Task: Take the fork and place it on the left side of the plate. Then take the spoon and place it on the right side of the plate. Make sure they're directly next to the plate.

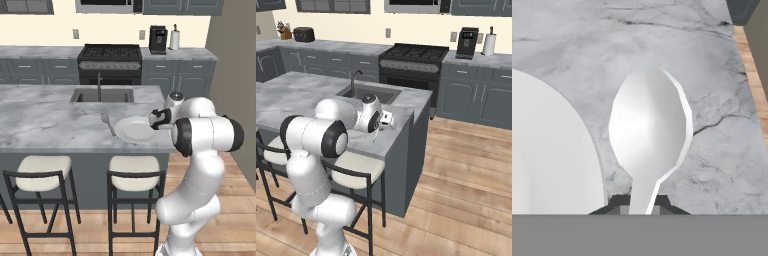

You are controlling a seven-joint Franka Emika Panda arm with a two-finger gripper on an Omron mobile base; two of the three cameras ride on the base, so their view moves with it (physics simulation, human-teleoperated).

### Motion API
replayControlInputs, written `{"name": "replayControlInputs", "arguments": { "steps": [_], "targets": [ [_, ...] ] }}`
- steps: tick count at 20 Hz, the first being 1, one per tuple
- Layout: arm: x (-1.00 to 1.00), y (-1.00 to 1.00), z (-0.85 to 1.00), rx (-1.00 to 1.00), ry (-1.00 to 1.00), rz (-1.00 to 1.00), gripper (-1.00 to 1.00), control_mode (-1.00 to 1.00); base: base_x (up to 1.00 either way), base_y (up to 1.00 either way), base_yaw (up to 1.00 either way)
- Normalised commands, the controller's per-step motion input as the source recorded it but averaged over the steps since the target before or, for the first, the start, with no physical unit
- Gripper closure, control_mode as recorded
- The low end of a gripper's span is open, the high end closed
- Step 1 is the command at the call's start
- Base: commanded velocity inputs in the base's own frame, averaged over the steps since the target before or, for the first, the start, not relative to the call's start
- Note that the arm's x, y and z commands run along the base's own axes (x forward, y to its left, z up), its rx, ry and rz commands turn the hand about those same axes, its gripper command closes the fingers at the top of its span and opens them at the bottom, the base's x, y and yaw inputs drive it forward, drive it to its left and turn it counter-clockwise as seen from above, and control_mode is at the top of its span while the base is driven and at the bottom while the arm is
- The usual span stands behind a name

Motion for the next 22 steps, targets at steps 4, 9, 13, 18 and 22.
{"name": "replayControlInputs", "arguments": {
  "steps": [4, 9, 13, 18, 22],
  "targets": [
    [0.38, 0.0, -0.05, 0.0, -0.02, 0.0, 1.0, -1.0, 0.0, 0.0, 0.0],
    [0.3, 0.0, -0.01, 0.0, -0.08, 0.0, -1.0, -1.0, 0.0, 0.0, 0.0],
    [0.05, 0.0, 0.0, 0.0, -0.15, 0.0, -1.0, -1.0, 0.0, 0.0, 0.0],
    [0.0, 0.0, 0.0, 0.0, -0.18, 0.0, -1.0, -1.0, 0.0, 0.0, 0.0],
    [-0.16, 0.0, 0.2, 0.03, -0.25, 0.0, -1.0, -1.0, 0.0, 0.0, 0.0]
  ]
}}
